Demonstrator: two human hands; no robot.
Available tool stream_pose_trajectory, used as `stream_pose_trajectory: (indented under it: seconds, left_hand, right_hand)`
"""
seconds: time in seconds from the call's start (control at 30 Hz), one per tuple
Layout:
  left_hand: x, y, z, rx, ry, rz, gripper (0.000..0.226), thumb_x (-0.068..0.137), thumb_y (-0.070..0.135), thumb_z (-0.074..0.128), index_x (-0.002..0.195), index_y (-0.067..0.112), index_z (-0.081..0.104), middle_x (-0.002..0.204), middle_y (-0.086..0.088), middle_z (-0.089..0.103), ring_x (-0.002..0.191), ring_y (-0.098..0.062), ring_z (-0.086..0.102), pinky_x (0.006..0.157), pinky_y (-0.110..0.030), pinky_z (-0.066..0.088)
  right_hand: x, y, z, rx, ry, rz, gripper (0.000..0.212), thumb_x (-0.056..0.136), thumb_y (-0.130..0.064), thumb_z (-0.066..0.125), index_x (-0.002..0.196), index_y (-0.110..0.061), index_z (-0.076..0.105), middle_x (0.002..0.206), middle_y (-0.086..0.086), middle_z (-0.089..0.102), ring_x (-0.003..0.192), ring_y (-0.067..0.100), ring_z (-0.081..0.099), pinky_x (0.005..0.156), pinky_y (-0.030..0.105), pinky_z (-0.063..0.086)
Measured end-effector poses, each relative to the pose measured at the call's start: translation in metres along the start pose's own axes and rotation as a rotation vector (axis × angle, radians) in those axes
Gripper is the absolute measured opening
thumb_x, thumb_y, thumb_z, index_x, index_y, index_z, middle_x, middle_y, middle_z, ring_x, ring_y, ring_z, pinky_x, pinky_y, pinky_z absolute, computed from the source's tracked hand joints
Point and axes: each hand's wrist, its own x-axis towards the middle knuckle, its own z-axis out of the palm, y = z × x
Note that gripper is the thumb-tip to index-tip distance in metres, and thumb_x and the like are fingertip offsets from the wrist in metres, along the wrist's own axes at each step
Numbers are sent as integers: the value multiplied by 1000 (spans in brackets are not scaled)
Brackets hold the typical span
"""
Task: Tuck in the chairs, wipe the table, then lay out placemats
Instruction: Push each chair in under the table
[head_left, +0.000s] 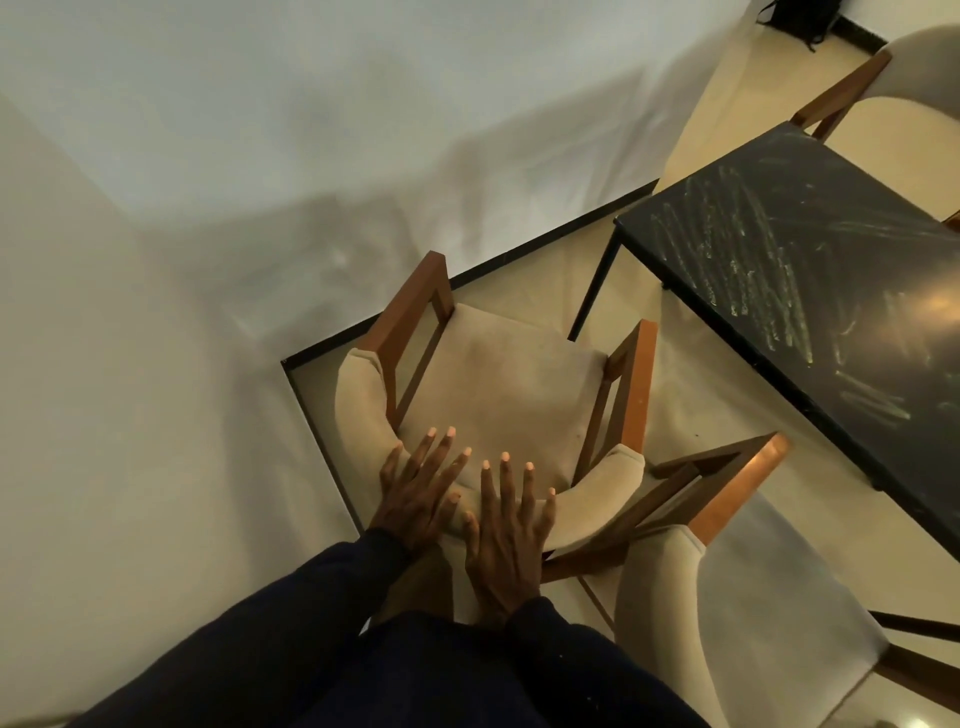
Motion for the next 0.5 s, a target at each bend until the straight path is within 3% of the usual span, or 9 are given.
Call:
stream_pose_trajectory:
  seconds: [0.17, 0.3, 0.5]
  left_hand:
    - [18, -25, 8, 20, 42, 88, 60, 102, 50, 41, 157, 25, 48, 170, -10, 35, 157, -33, 30, 121, -60, 19]
    - [43, -57, 7, -18, 34, 113, 62, 101, 47, 42, 160, 27, 44, 173, -8, 30, 160, -32, 25, 122, -60, 17]
    - [93, -81, -6, -53, -10, 165, 61, 100, 45, 44, 158, 28, 46, 171, -6, 34, 159, -30, 26, 123, -59, 15]
  right_hand:
    - [16, -11, 2, 2, 17, 45, 80, 109, -60, 43, 172, -30, 4, 180, 3, -10, 165, 32, -12, 127, 67, -3]
    - [43, -32, -8, 55, 8, 56, 73, 112, -57, 34, 172, -33, -2, 179, -3, -15, 164, 27, -18, 128, 63, -9]
    - [88, -39, -20, 35, 36, 81, 70, 113, -56, 31, 171, -35, -3, 179, -4, -14, 165, 26, -16, 129, 62, -5]
